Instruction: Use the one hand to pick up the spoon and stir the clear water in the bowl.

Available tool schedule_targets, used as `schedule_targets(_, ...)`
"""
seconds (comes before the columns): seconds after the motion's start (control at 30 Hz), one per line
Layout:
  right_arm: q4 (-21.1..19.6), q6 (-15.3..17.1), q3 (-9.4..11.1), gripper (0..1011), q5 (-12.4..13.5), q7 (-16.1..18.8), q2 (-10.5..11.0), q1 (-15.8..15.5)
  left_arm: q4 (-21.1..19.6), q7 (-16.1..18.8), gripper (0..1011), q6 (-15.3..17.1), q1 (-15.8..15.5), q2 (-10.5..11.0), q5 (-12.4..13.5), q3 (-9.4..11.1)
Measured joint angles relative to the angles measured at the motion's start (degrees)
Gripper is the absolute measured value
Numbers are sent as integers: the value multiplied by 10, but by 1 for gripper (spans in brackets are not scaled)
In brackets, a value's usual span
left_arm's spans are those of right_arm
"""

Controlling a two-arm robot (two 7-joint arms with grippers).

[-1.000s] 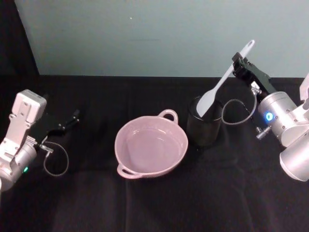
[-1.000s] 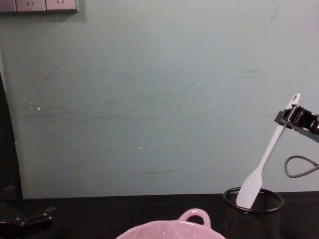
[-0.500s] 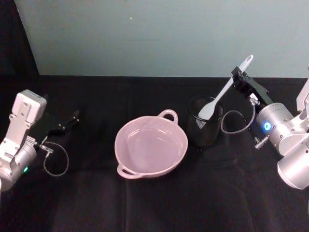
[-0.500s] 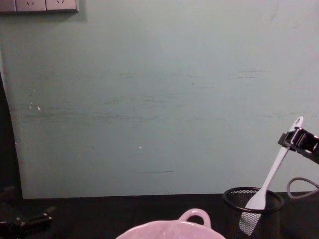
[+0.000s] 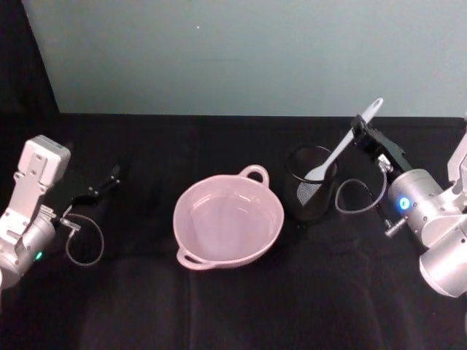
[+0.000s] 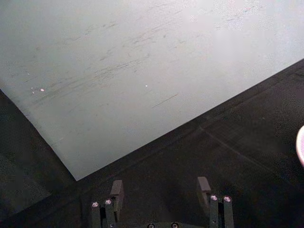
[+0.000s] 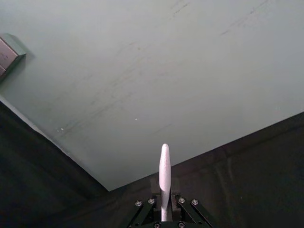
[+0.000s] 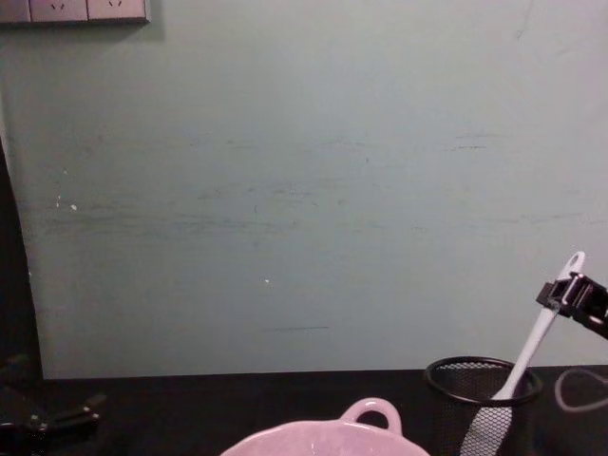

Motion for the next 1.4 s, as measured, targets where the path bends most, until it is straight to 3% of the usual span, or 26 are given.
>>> schedule_targets(0.8, 12, -10, -5, 110, 14, 13, 4, -7, 0, 0, 1011, 0, 0, 0, 0, 0)
schedule_targets(1.03, 12, -9, -5, 277, 13, 12, 4, -7, 0, 0, 1011, 0, 0, 0, 0, 0)
schedule_targets(1.07, 11, -9, -5, 346, 13, 12, 4, -6, 0, 0, 1011, 0, 0, 0, 0, 0)
schedule_targets(1.4, 11, -8, -5, 650, 12, 11, 4, -6, 0, 0, 1011, 0, 0, 0, 0, 0)
